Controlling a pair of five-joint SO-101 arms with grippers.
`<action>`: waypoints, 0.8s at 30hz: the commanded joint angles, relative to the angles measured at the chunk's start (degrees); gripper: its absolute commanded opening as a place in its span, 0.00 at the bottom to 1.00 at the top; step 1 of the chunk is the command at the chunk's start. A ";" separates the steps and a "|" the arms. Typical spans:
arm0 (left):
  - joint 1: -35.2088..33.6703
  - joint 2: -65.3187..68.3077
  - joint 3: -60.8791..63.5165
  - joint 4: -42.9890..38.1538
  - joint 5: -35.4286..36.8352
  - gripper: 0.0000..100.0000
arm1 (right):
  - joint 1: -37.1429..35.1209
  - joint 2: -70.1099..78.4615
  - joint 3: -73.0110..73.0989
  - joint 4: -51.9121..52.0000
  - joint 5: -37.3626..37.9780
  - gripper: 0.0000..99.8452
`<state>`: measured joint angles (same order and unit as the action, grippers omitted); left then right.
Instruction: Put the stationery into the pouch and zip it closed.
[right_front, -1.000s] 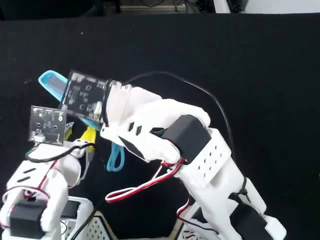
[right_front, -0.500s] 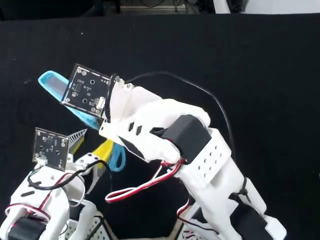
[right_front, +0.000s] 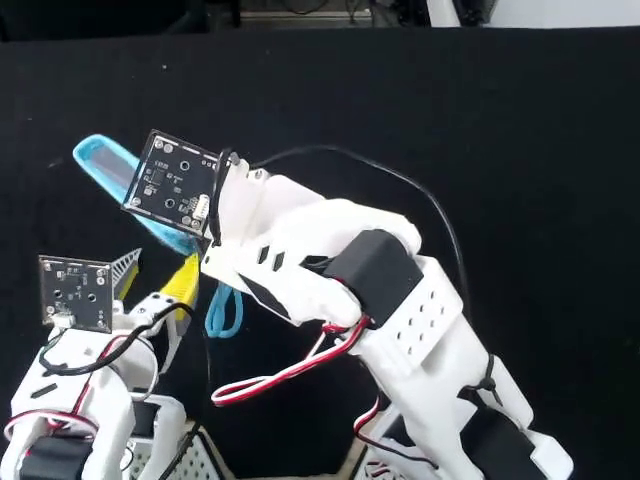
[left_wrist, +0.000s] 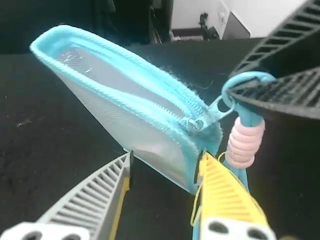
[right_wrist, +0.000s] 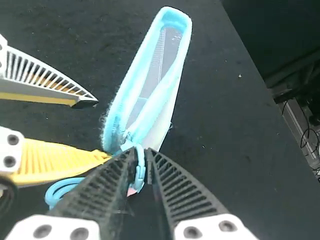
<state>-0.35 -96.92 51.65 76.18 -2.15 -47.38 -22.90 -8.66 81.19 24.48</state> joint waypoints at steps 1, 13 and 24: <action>-1.10 0.09 3.12 -3.08 -0.44 0.22 | 0.62 -2.68 -0.40 0.18 -0.53 0.01; -5.32 0.09 -2.51 -4.22 -5.19 0.22 | 0.00 -7.16 8.40 -9.85 -0.79 0.01; -11.03 0.09 4.09 -14.95 -7.56 0.22 | -0.09 -14.02 21.14 -21.71 -0.79 0.01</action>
<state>-10.20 -96.92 54.81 63.52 -9.54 -47.47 -33.19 11.91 62.20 24.13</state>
